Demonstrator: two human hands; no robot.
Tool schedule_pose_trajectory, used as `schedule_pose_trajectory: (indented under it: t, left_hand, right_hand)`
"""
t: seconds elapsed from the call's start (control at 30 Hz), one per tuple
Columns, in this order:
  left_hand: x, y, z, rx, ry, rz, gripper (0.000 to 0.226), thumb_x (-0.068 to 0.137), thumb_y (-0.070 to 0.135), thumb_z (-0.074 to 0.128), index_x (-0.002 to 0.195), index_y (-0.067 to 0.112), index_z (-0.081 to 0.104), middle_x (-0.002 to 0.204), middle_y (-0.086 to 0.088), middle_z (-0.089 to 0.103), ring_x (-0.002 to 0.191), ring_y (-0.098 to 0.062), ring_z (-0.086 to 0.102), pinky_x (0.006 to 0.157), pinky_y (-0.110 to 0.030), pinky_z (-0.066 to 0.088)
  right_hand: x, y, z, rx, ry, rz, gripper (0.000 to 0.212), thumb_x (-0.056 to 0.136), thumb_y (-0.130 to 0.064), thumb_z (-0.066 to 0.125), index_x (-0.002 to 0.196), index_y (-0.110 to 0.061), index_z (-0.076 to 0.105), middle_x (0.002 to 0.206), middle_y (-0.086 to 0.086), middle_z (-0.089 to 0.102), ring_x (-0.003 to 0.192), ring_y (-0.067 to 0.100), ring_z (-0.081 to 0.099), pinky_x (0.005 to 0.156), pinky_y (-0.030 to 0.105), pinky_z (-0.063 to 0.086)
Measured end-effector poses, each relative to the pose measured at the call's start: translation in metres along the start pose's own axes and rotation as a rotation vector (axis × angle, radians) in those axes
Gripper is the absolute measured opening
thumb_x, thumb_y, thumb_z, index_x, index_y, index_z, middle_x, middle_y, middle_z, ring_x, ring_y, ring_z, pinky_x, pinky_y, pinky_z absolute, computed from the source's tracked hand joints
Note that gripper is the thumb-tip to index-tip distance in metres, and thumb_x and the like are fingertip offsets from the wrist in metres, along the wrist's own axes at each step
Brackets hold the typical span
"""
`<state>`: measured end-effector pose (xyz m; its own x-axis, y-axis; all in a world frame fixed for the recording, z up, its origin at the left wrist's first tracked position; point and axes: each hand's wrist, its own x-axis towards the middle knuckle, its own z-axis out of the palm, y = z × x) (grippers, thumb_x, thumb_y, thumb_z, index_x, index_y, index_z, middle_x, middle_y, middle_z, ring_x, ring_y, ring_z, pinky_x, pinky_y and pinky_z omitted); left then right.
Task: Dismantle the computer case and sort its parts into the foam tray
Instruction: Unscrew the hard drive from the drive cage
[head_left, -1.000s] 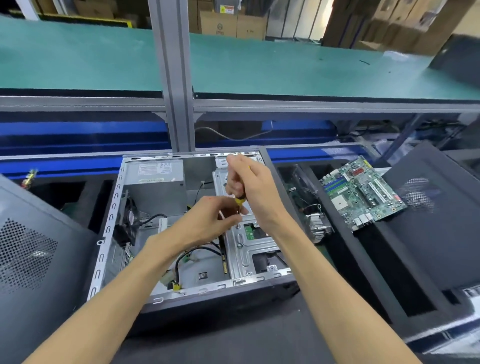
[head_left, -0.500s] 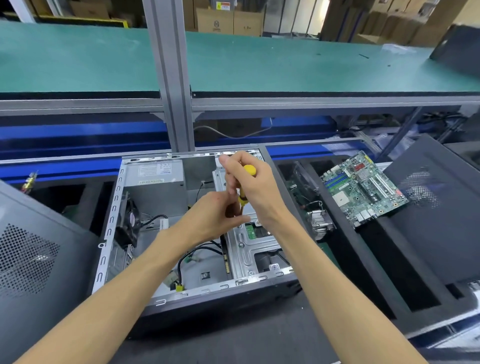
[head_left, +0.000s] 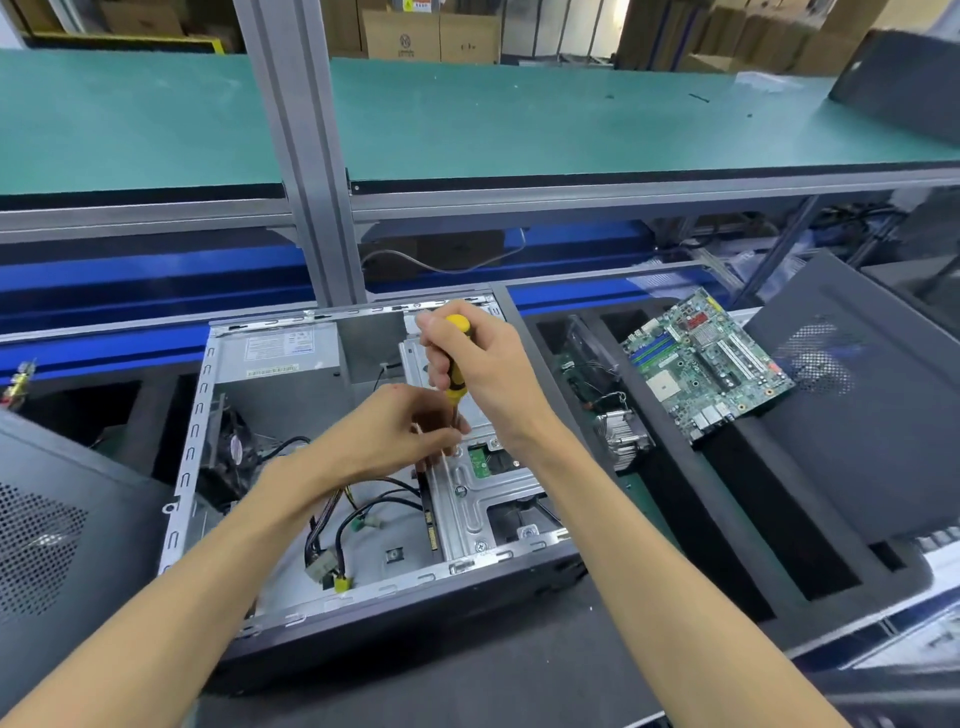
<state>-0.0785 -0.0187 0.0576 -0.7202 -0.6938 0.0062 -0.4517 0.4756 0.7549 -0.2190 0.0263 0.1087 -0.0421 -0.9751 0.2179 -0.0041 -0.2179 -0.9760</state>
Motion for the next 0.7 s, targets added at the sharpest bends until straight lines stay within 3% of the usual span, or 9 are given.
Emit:
schedule_pose_trajectory:
  t: [0.1, 0.2, 0.3, 0.4, 0.53, 0.6, 0.7]
  left_hand:
    - [-0.0023, -0.0006, 0.0003, 0.022, 0.059, -0.018, 0.013, 0.091, 0.030, 0.072, 0.082, 0.022, 0.067, 0.070, 0.011, 0.071, 0.059, -0.008, 0.066, 0.058, -0.014, 0.049]
    - [0.0016, 0.0012, 0.0067, 0.196, 0.104, 0.013, 0.024, 0.087, 0.039, 0.074, 0.087, 0.017, 0.067, 0.071, 0.007, 0.066, 0.065, -0.010, 0.061, 0.063, -0.022, 0.050]
    - [-0.0009, 0.0017, 0.0042, 0.075, 0.097, 0.019, 0.017, 0.087, 0.036, 0.076, 0.088, 0.021, 0.067, 0.071, 0.008, 0.065, 0.063, -0.006, 0.059, 0.060, -0.019, 0.049]
    - [-0.0025, 0.0035, 0.0019, 0.020, 0.097, 0.016, 0.008, 0.088, 0.031, 0.075, 0.088, 0.024, 0.071, 0.075, 0.017, 0.069, 0.065, -0.004, 0.063, 0.061, -0.015, 0.049]
    - [0.0045, 0.0050, 0.0079, 0.149, 0.196, -0.050, 0.034, 0.085, 0.043, 0.074, 0.095, 0.010, 0.069, 0.080, -0.003, 0.070, 0.076, -0.019, 0.067, 0.076, -0.037, 0.056]
    - [0.0038, 0.0060, 0.0066, 0.143, 0.148, -0.042, 0.030, 0.083, 0.047, 0.075, 0.094, 0.021, 0.066, 0.078, 0.004, 0.068, 0.072, -0.011, 0.065, 0.072, -0.030, 0.056]
    - [-0.0028, 0.0015, -0.0002, 0.104, 0.001, -0.015, 0.018, 0.084, 0.037, 0.077, 0.091, 0.039, 0.061, 0.083, 0.010, 0.068, 0.072, -0.005, 0.061, 0.063, -0.017, 0.049]
  right_hand:
    - [-0.0003, 0.0006, 0.0017, -0.027, -0.017, -0.008, 0.018, 0.097, -0.027, 0.064, 0.080, -0.021, 0.062, 0.063, -0.006, 0.056, 0.059, 0.012, 0.054, 0.060, 0.021, 0.048]
    - [-0.0002, 0.0017, 0.0034, -0.035, -0.007, -0.015, 0.019, 0.096, -0.026, 0.066, 0.079, -0.019, 0.062, 0.061, -0.007, 0.055, 0.059, 0.012, 0.054, 0.061, 0.024, 0.049]
    - [0.0001, 0.0008, 0.0016, -0.023, -0.016, 0.004, 0.028, 0.097, -0.027, 0.065, 0.071, -0.021, 0.059, 0.056, -0.008, 0.049, 0.053, 0.010, 0.047, 0.057, 0.021, 0.045]
    - [0.0006, 0.0006, 0.0008, -0.022, -0.009, -0.005, 0.024, 0.095, -0.026, 0.069, 0.078, -0.014, 0.058, 0.057, -0.004, 0.049, 0.053, 0.011, 0.048, 0.056, 0.022, 0.046]
    - [0.0001, 0.0045, 0.0023, -0.036, 0.039, -0.017, 0.020, 0.092, -0.026, 0.073, 0.082, -0.015, 0.059, 0.060, -0.008, 0.054, 0.058, 0.010, 0.054, 0.066, 0.021, 0.050]
    - [-0.0014, 0.0061, 0.0035, -0.032, 0.051, 0.002, 0.028, 0.096, -0.028, 0.068, 0.075, -0.016, 0.055, 0.058, -0.006, 0.051, 0.056, 0.011, 0.050, 0.065, 0.021, 0.049]
    - [-0.0016, 0.0046, 0.0035, 0.067, 0.075, 0.038, 0.038, 0.101, -0.027, 0.061, 0.069, -0.015, 0.046, 0.056, -0.005, 0.037, 0.052, 0.013, 0.036, 0.059, 0.027, 0.042]
